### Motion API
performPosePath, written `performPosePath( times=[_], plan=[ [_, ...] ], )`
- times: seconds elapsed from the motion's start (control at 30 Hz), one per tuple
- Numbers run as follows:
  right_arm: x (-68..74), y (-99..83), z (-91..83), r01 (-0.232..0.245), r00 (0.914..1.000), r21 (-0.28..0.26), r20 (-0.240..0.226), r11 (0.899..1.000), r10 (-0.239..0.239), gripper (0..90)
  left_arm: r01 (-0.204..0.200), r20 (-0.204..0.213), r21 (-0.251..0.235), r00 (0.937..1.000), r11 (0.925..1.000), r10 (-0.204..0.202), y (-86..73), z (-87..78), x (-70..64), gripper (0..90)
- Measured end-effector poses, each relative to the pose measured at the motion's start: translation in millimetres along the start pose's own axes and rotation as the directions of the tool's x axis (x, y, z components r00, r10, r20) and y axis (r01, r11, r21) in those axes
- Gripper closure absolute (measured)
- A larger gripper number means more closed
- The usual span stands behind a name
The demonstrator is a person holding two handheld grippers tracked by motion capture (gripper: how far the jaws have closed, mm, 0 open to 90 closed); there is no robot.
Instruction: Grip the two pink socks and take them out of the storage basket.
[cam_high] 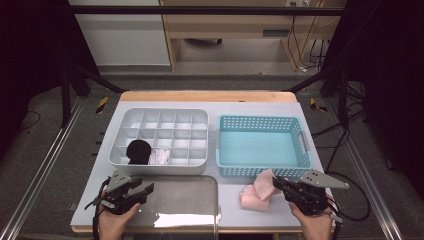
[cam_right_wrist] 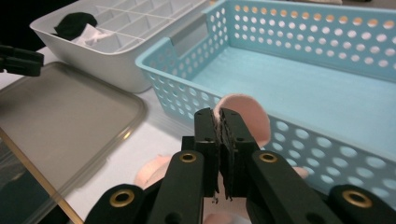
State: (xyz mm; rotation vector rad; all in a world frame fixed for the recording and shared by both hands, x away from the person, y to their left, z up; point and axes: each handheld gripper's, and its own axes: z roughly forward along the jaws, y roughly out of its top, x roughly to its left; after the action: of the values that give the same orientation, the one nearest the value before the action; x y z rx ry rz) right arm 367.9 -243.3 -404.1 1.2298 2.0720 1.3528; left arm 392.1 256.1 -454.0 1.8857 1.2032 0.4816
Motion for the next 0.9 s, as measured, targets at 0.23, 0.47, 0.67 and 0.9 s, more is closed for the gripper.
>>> performPosePath(
  times=[0.23,0.47,0.67,0.9],
  plan=[
    [-14.3,-3.6,-14.3,-0.02,0.9973,0.03,0.071,0.999,0.018,86.3,-0.006,0.001,0.007,1.0,1.0,0.006,-0.3,2.3,-2.1,46.1],
    [-24.7,-12.0,-6.4,-0.043,0.9939,0.091,0.105,0.995,0.034,86.1,-0.003,0.001,0.005,1.0,1.0,0.003,-0.3,1.9,-2.1,46.1],
    [-36.9,-27.7,15.3,-0.068,0.984,0.174,0.174,0.982,0.037,85.9,0.0,0.001,0.003,1.0,1.0,0.0,-0.1,1.7,-1.6,46.1],
    [-40.2,-34.7,24.8,-0.068,0.9703,0.202,0.241,0.977,0.018,79.4,-0.004,0.004,0.009,1.0,1.0,0.004,-0.2,2.4,-2.2,46.0]
  ],
)
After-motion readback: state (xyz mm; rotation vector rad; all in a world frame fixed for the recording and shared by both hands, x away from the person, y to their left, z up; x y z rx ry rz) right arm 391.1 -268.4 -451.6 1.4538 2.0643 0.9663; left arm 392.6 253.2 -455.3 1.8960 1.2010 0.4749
